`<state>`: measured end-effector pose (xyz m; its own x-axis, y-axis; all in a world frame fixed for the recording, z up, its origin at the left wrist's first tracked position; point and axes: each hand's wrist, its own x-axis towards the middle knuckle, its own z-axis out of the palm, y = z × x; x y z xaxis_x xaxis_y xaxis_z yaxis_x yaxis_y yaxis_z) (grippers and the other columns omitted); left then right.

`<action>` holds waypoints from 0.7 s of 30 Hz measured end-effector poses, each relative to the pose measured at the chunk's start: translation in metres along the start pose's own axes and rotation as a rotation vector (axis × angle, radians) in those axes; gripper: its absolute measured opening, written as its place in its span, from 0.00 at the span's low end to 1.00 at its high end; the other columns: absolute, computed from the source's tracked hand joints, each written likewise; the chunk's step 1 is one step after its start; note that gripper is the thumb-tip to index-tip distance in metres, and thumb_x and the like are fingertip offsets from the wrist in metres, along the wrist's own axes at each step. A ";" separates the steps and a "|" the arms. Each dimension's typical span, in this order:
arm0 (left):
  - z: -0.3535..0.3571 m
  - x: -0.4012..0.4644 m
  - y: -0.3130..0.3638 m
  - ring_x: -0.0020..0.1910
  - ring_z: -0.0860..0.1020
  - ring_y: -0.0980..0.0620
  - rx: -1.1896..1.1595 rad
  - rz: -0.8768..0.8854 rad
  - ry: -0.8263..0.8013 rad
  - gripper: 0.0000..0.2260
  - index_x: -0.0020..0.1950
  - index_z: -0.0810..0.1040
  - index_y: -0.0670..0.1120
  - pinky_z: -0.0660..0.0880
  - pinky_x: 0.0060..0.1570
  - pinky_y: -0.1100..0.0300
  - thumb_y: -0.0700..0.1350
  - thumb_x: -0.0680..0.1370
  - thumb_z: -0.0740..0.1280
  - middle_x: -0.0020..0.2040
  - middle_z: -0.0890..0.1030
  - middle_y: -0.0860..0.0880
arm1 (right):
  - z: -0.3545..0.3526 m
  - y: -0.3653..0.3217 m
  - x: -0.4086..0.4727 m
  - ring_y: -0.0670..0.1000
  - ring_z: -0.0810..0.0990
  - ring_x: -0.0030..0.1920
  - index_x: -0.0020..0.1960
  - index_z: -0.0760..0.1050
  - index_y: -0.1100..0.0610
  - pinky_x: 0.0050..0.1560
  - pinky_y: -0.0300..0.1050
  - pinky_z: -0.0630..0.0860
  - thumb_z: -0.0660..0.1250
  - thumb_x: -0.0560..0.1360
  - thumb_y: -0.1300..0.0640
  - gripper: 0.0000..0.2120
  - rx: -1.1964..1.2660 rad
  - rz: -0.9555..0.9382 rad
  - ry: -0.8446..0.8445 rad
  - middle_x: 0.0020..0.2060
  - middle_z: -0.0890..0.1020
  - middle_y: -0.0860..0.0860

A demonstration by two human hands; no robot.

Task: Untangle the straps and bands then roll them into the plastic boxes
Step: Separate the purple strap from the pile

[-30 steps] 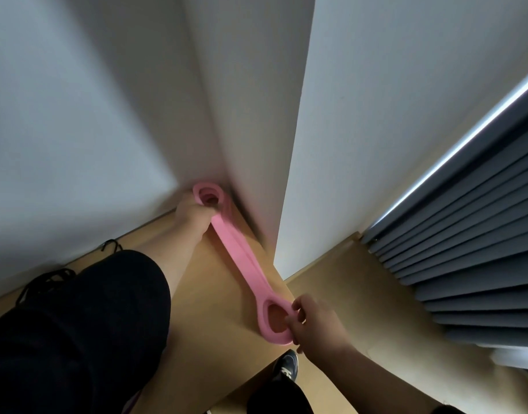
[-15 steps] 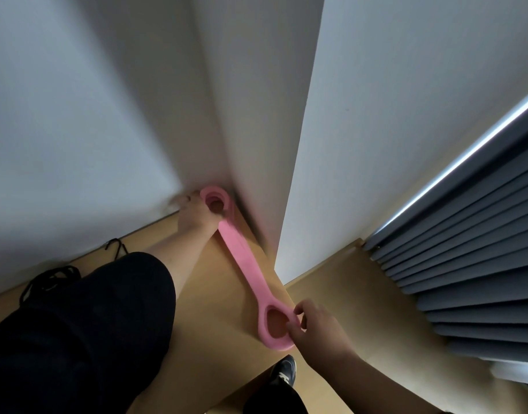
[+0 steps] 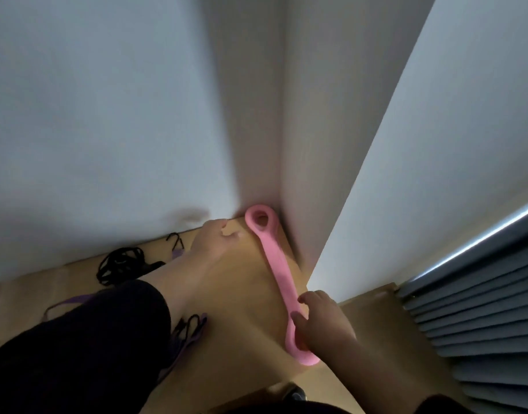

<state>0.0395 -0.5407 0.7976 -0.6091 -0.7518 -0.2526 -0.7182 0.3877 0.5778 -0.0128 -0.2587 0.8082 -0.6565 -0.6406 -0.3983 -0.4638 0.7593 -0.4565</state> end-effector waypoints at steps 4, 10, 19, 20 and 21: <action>-0.035 -0.040 -0.028 0.63 0.76 0.49 -0.063 -0.037 0.023 0.27 0.73 0.72 0.42 0.68 0.58 0.62 0.54 0.78 0.70 0.70 0.74 0.46 | 0.004 -0.034 0.008 0.48 0.78 0.60 0.68 0.74 0.50 0.64 0.45 0.76 0.62 0.80 0.48 0.18 -0.017 -0.132 -0.029 0.64 0.77 0.47; -0.083 -0.105 -0.087 0.47 0.79 0.48 -0.176 -0.154 0.049 0.20 0.51 0.80 0.42 0.76 0.53 0.44 0.58 0.75 0.65 0.47 0.81 0.47 | 0.027 -0.091 0.014 0.48 0.71 0.69 0.74 0.69 0.51 0.68 0.42 0.68 0.63 0.81 0.46 0.23 -0.093 -0.324 -0.098 0.71 0.72 0.48; -0.119 -0.169 -0.183 0.61 0.78 0.48 -0.141 -0.249 0.153 0.17 0.67 0.78 0.42 0.72 0.54 0.61 0.45 0.79 0.69 0.60 0.81 0.46 | 0.076 -0.172 0.008 0.50 0.74 0.65 0.73 0.70 0.55 0.64 0.43 0.72 0.62 0.81 0.50 0.22 -0.192 -0.474 -0.195 0.66 0.75 0.52; -0.122 -0.173 -0.194 0.60 0.78 0.48 -0.141 -0.247 0.146 0.17 0.66 0.78 0.41 0.71 0.53 0.62 0.44 0.79 0.69 0.60 0.81 0.46 | 0.082 -0.181 0.006 0.51 0.75 0.63 0.72 0.71 0.56 0.62 0.44 0.74 0.62 0.81 0.50 0.21 -0.207 -0.473 -0.202 0.65 0.76 0.53; -0.125 -0.178 -0.203 0.61 0.78 0.49 -0.129 -0.254 0.136 0.17 0.67 0.78 0.42 0.70 0.52 0.63 0.44 0.79 0.68 0.61 0.80 0.46 | 0.088 -0.189 0.003 0.52 0.76 0.62 0.70 0.73 0.56 0.61 0.45 0.75 0.62 0.81 0.51 0.20 -0.223 -0.475 -0.204 0.63 0.77 0.53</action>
<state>0.3358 -0.5519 0.8222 -0.3585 -0.8839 -0.3005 -0.7880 0.1139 0.6051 0.1255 -0.4140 0.8228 -0.2266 -0.9104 -0.3462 -0.8097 0.3736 -0.4526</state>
